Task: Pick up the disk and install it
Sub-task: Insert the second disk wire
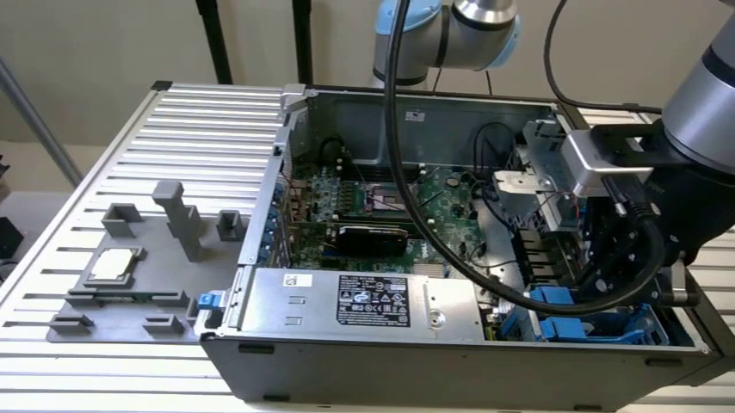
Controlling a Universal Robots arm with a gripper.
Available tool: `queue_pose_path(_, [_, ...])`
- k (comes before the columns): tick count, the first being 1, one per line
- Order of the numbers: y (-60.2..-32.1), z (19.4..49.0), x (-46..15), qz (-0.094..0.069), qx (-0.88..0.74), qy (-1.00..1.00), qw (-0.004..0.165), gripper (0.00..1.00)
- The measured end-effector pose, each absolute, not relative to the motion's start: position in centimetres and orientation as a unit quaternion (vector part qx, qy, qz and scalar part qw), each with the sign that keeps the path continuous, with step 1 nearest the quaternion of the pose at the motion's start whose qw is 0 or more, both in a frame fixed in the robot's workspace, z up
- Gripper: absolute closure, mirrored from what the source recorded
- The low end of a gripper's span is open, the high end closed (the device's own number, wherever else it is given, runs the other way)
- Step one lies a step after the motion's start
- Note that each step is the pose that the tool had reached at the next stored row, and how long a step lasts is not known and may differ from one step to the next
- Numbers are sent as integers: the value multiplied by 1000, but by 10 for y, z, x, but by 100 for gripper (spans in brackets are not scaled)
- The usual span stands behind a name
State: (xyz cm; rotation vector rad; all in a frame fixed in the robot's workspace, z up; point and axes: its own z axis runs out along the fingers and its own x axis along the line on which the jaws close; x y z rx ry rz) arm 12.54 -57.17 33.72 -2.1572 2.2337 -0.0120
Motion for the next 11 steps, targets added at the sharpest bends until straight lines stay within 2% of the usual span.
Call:
queue_pose_path(5, [-572,337,125,-4,-695,719,18,100])
queue_pose_path(6, [-572,338,125,-3,-695,719,19,0])
queue_pose_path(11, [-572,353,124,-4,-695,719,18,0])
